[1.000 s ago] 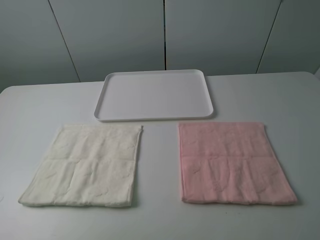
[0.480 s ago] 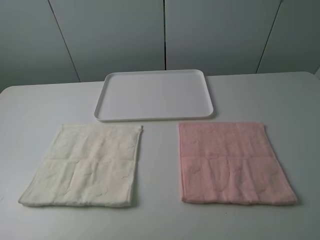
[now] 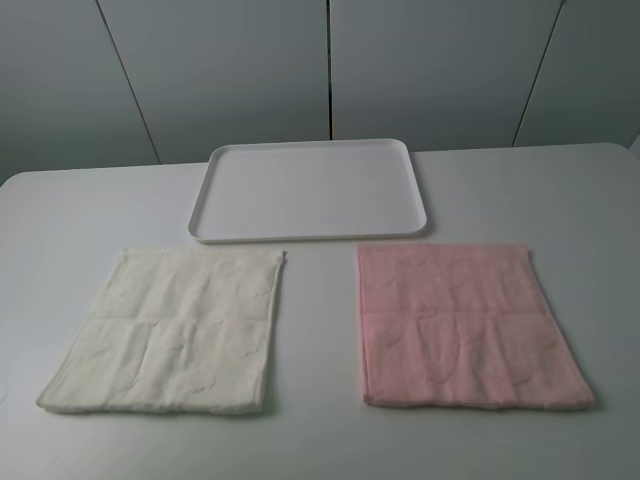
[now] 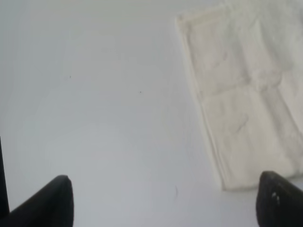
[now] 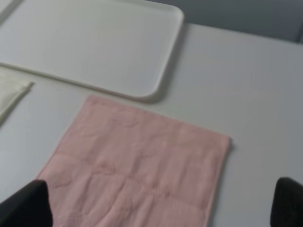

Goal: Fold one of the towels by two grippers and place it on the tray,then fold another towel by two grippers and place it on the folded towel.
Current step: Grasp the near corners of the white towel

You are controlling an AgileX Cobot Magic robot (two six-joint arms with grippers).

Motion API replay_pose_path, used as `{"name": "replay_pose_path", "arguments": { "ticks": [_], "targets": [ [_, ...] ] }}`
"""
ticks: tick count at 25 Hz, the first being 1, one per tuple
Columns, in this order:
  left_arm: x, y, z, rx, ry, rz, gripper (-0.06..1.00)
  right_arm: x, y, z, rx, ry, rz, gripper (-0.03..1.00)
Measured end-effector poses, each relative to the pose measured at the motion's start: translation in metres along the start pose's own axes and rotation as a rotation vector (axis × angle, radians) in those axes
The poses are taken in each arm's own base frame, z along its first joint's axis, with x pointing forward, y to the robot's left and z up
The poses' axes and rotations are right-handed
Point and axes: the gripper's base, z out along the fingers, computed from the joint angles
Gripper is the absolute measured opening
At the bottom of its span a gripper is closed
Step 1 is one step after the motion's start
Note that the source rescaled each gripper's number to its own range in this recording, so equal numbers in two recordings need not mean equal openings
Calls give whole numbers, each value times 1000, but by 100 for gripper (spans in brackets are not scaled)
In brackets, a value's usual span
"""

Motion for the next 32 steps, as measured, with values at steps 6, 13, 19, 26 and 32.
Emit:
{"name": "replay_pose_path", "arguments": {
  "ticks": [6, 13, 19, 26, 32],
  "targets": [
    [-44, 4, 52, 93, 129, 330, 100, -31, -3, 56, -284, 57, -152, 100],
    [-59, -24, 112, 260, 203, 766, 100, -50, 10, 115, -462, 105, -343, 100],
    [-56, -35, 143, 345, 264, 878, 100, -46, 73, 140, -611, 151, -602, 100],
    [-43, -63, 179, 488, 405, 976, 100, -40, 119, 154, -656, 244, -823, 100],
    [-35, -71, 190, 528, 453, 1068, 100, -32, 153, 167, -697, 328, -972, 100]
  ]
}}
